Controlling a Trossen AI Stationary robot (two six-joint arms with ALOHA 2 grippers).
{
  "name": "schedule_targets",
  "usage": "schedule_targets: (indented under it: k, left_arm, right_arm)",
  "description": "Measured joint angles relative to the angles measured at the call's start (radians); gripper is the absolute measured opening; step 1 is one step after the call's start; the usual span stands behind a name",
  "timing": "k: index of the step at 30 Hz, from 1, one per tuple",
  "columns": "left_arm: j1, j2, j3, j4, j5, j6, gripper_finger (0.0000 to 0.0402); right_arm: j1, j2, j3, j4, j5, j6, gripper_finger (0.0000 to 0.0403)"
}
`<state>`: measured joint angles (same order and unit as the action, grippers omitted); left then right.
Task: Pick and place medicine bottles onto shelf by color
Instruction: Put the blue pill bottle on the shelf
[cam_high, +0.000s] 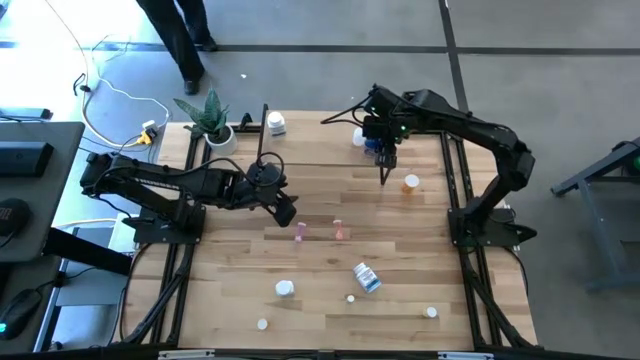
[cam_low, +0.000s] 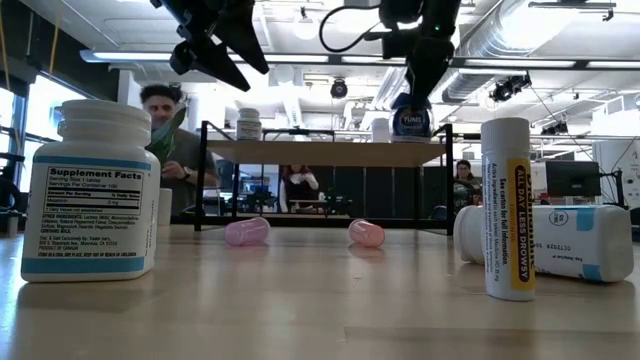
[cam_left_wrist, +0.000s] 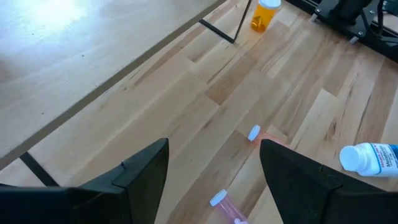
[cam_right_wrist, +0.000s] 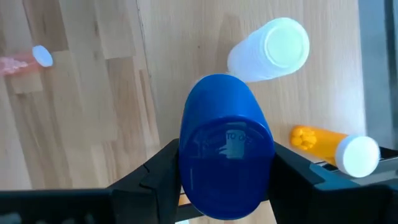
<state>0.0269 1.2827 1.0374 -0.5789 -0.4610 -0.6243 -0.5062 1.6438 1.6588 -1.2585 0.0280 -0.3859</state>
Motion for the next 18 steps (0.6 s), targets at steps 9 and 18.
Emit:
schedule_targets:
  k: [9,18]
  left_arm:
    - [0.0,0.0,0.0,0.0,-0.023,-0.004,0.0243]
    - [0.0,0.0,0.0,0.0,-0.023,-0.019,0.0243]
  right_arm:
    - [-0.018,0.0,0.0,-0.037,-0.062,0.04,0.0175]
    - [-0.024,0.001,-0.002,-0.03,-0.064,0.045,0.0188]
